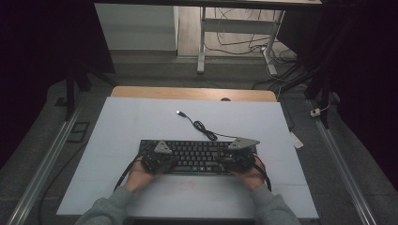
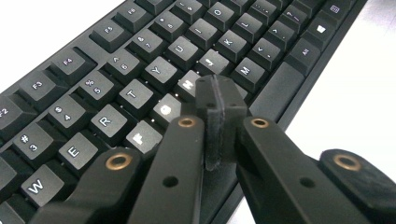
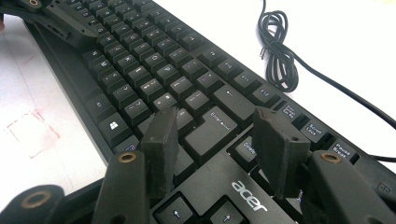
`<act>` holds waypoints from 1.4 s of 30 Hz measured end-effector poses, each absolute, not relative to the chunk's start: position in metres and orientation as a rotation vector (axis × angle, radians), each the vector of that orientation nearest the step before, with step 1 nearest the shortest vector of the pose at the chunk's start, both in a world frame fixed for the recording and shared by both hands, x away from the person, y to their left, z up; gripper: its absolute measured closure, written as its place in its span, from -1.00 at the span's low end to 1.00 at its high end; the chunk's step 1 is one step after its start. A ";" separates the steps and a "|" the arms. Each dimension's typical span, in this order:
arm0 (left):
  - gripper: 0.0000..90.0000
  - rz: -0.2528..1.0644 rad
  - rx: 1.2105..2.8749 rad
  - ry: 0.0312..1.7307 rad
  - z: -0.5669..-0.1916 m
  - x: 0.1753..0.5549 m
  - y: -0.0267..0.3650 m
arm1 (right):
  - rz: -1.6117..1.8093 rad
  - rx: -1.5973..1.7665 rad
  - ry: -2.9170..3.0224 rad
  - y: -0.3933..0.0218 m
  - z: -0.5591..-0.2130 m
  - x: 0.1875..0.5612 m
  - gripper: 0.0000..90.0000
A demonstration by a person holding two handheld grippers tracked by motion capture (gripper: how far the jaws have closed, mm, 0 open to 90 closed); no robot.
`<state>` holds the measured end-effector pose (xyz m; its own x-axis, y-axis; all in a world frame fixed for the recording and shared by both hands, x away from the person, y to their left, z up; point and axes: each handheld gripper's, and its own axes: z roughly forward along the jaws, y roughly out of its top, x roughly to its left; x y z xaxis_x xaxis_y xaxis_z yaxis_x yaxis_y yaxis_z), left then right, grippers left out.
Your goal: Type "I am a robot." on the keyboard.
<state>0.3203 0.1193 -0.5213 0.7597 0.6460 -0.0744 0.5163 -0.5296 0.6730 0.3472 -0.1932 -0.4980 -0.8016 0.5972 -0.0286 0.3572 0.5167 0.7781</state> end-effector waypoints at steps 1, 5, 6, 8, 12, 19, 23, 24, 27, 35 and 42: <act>0.98 0.245 2.250 0.864 -0.521 0.320 0.119 | 1.166 0.799 2.468 -0.193 -0.498 0.347 0.13; 0.98 0.265 2.200 0.864 -0.514 0.318 0.125 | 1.173 0.800 2.465 -0.194 -0.497 0.347 0.13; 0.98 0.272 2.185 0.864 -0.511 0.318 0.128 | 1.178 0.802 2.463 -0.194 -0.497 0.347 0.13; 0.97 0.279 2.143 0.873 -0.505 0.317 0.134 | 1.179 0.803 2.461 -0.195 -0.497 0.347 0.13; 0.83 0.286 2.063 0.903 -0.495 0.316 0.151 | 1.179 0.801 2.462 -0.194 -0.497 0.347 0.13; 0.23 0.302 1.971 1.015 -0.491 0.321 0.173 | 1.177 0.799 2.463 -0.194 -0.498 0.347 0.13; 0.10 0.305 1.971 1.038 -0.491 0.322 0.177 | 1.179 0.800 2.462 -0.194 -0.498 0.347 0.13; 0.08 0.305 1.973 1.040 -0.491 0.322 0.177 | 1.180 0.800 2.462 -0.194 -0.497 0.347 0.13; 0.03 0.304 1.982 1.043 -0.492 0.323 0.177 | 1.177 0.795 2.461 -0.194 -0.497 0.347 0.13; -0.03 0.308 1.993 1.056 -0.493 0.324 0.177 | 1.196 0.783 2.458 -0.191 -0.495 0.346 0.13; -0.06 0.310 2.006 1.059 -0.495 0.325 0.176 | 1.234 0.771 2.454 -0.182 -0.492 0.348 0.13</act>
<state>0.3245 0.1758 -0.4947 0.6145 0.7742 -0.1514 0.5702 -0.3033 0.7634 0.3475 -0.1825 -0.4915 -0.8154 0.5786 -0.0162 0.3321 0.4906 0.8056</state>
